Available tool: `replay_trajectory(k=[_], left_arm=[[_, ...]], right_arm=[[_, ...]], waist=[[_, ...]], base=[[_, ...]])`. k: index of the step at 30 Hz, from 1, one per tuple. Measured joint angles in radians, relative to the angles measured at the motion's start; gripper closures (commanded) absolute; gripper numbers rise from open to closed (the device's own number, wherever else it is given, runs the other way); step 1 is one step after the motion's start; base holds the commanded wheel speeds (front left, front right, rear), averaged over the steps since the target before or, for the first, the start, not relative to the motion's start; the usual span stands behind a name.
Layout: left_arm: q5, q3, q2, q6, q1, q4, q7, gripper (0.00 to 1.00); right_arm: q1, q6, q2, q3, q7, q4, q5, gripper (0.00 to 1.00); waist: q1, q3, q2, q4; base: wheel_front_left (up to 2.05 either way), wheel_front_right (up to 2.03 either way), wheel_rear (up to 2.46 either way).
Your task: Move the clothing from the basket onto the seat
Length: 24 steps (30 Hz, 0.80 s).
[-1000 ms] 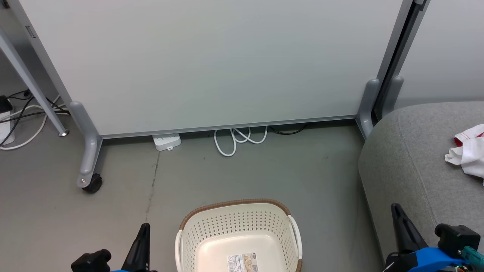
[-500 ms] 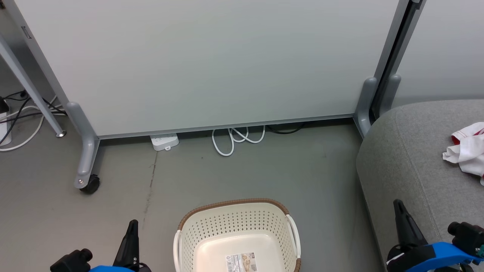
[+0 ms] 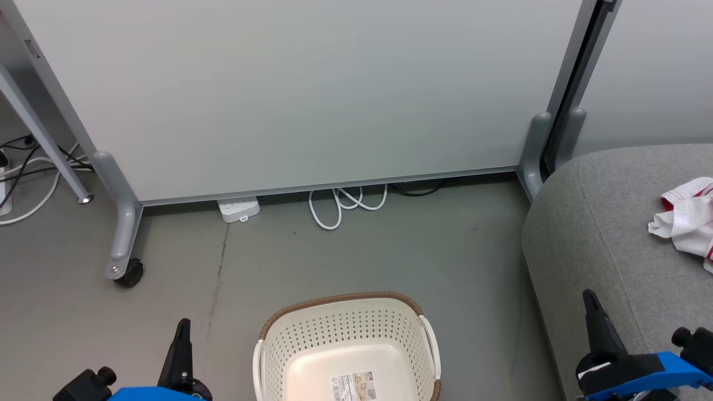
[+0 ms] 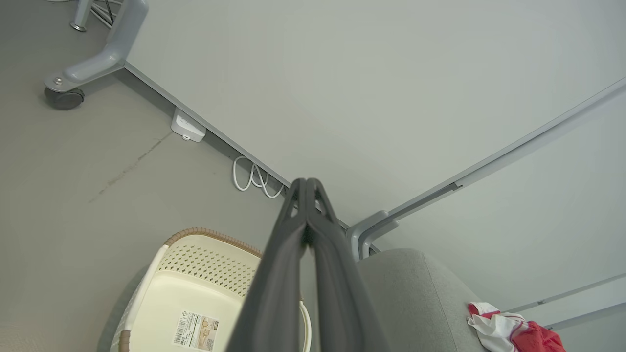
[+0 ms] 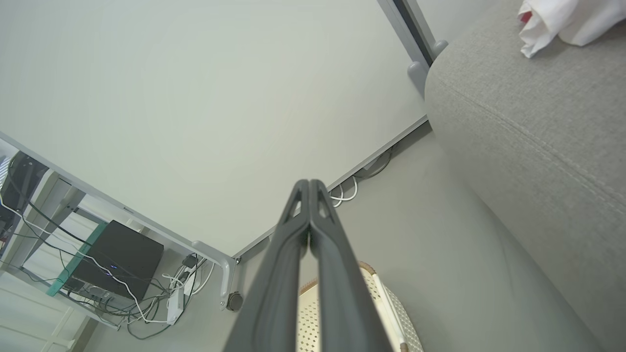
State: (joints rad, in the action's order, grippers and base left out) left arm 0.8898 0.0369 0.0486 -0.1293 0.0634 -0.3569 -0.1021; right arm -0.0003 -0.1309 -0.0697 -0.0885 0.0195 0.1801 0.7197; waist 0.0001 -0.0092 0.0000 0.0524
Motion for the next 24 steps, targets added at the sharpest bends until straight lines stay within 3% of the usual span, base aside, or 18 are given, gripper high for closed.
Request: replay_trajectory(k=[24], left_arm=[[0.257,-0.049,0.001,0.000,0.013,0.038,0.074,1.00]], right_arm=[[-0.041,0.000,0.006,-0.009,0.034,0.022,0.314,1.00]], waist=[[0.0000,0.003,0.0000,-0.014]], base=[[0.00,0.00,0.00]])
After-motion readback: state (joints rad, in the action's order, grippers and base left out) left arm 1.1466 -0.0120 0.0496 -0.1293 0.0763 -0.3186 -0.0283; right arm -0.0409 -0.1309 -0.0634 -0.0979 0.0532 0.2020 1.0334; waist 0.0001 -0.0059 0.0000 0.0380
